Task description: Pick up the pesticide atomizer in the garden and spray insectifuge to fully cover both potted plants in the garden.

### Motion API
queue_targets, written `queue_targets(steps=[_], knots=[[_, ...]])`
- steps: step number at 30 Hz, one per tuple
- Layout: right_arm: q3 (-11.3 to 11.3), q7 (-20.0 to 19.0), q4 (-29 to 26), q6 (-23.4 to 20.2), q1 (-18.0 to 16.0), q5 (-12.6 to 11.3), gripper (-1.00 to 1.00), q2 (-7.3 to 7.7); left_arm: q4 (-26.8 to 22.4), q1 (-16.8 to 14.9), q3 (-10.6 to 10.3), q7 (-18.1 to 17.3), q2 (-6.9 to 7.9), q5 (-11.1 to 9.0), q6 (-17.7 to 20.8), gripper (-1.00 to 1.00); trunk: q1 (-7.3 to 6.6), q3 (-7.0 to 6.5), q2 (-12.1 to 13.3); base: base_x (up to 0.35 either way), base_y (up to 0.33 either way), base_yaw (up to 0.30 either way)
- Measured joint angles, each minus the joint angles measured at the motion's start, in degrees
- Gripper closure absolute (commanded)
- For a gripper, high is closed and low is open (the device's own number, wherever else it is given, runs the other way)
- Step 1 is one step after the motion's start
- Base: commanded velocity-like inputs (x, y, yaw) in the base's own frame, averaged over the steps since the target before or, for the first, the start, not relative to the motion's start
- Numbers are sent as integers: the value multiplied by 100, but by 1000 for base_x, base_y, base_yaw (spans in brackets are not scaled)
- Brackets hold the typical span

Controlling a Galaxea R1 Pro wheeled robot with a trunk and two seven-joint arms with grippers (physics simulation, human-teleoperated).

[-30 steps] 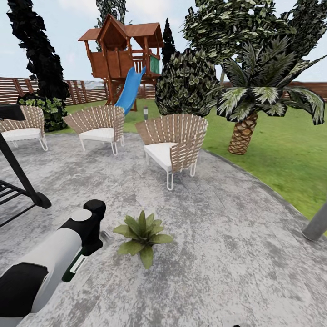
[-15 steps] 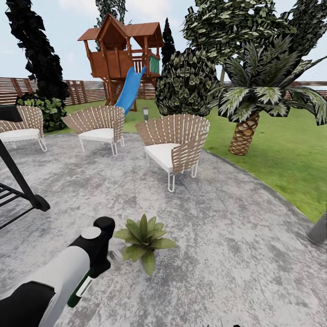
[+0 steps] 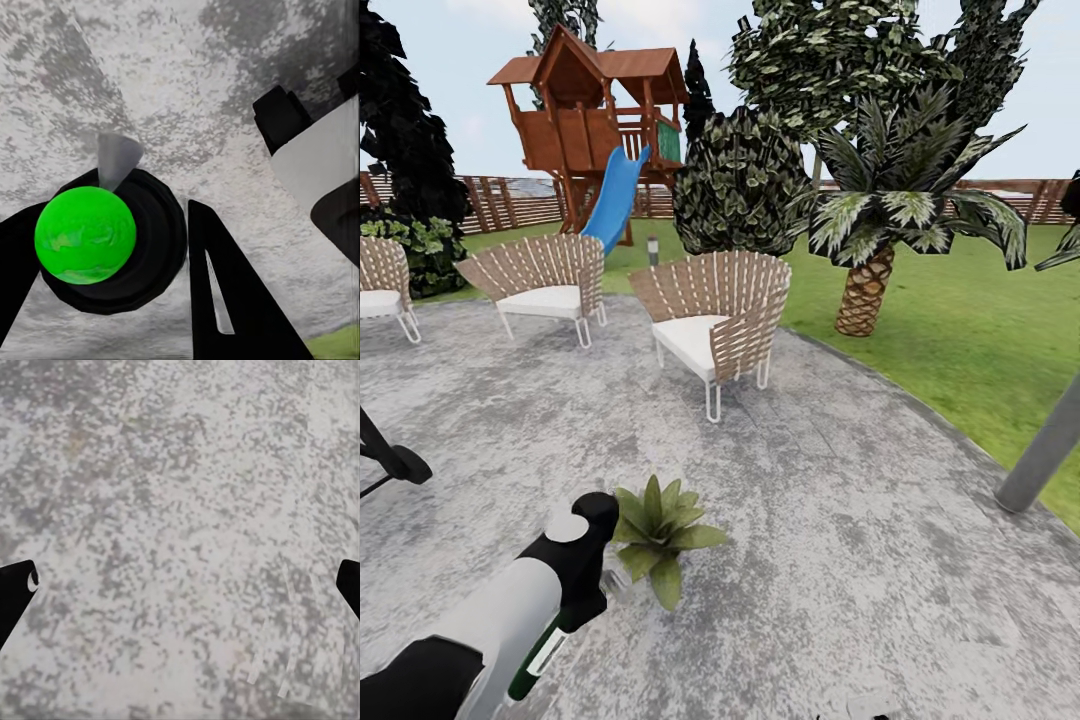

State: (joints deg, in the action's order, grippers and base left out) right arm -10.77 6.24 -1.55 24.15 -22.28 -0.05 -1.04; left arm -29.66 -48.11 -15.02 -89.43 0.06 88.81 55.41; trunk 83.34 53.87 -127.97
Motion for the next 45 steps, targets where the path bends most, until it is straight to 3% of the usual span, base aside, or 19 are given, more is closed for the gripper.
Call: queue_targets(steps=[3,6,14,23,26,29,31,38,45], knots=[[0,0,0,0,2,3,-100,0,-27,247,5,1,-166,1,8,100,0,0,0,0,0,0],[4,0,0,0,2,3,-100,0,-93,229,-2,1,-381,-9,23,100,0,-1,0,0,0,0],[6,0,0,0,-1,4,-100,0,-204,-421,-5,1,-796,0,33,100,0,-1,0,0,0,0],[3,0,-1,0,5,4,-100,0,-158,15,-18,1,-768,19,36,100,0,-1,0,0,0,-116],[1,0,0,0,1,4,-100,0,-240,-105,-9,1,-826,15,54,100,-1,-1,0,0,0,-14],[1,0,0,0,0,4,-100,0,-279,-618,22,2,-841,-5,66,100,-1,-2,0,0,0,-2],[1,0,0,0,0,4,-100,0,-262,-768,34,1,-831,-24,62,100,0,-1,0,0,0,0],[0,0,0,0,-1,4,-100,0,-249,-696,23,1,-902,-40,57,100,0,-1,0,11,4,0],[0,0,2,0,1,4,-100,0,-183,-644,15,1,-913,-71,50,100,-4,-1,0,289,18,0]])
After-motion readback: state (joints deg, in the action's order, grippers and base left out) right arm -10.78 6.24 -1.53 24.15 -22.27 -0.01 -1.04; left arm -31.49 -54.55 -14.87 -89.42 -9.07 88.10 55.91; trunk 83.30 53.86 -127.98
